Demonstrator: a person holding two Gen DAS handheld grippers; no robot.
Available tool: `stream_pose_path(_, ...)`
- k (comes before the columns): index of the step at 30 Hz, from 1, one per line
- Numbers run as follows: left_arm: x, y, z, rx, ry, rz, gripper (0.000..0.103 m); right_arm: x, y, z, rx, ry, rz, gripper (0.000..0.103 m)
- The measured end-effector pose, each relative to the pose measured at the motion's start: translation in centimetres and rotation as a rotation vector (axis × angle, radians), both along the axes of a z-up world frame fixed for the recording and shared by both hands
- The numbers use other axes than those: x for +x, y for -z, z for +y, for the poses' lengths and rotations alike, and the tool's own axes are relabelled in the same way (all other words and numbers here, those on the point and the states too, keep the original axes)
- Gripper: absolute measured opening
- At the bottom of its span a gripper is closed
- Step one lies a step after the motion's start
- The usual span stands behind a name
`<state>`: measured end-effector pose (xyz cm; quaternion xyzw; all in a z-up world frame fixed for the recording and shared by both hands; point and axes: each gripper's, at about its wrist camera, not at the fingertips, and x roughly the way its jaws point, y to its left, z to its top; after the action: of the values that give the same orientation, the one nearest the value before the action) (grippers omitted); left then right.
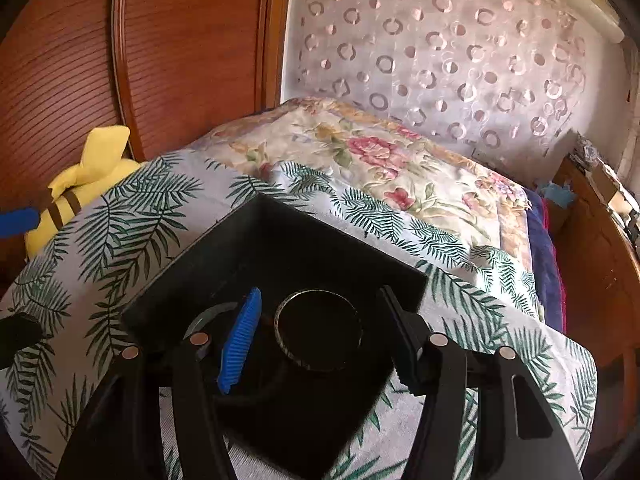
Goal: Organize jewelry
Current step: 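Open both tools and withdraw them from the black box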
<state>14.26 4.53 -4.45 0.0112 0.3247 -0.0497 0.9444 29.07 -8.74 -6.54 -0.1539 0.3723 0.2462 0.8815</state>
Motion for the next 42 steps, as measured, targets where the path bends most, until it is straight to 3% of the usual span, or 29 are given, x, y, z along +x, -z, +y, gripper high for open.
stream_pose_path(11,-3.5,0.6,-0.6,-0.022,0.021,0.001,0.095,-9.2,-2.9,-6.6,0.103,0.028,-0.042,0.062)
stream_pose_path(16,-5.5,1.7,-1.4,-0.016,0.050,0.030,0.095,-13.8,-1.8,-8.3,0.108,0.028,-0.017,0.061)
stream_pose_path(21,-7.3,2.8,-2.0,-0.022,0.085,0.066,0.095,-17.5,0.3,-9.2,0.102,0.020,0.034,0.050)
stream_pose_path(28,-8.9,4.0,-2.8,-0.025,0.123,0.098,0.095,-19.4,3.0,-9.7,0.088,0.022,0.106,0.036)
stream_pose_path(32,-9.4,4.6,-3.4,-0.029,0.137,0.116,0.095,-19.8,3.0,-10.0,0.114,0.027,0.115,0.034)
stream_pose_path(42,-9.6,5.2,-3.7,-0.035,0.144,0.131,0.095,-20.7,3.1,-8.0,0.053,-0.031,0.092,0.015)
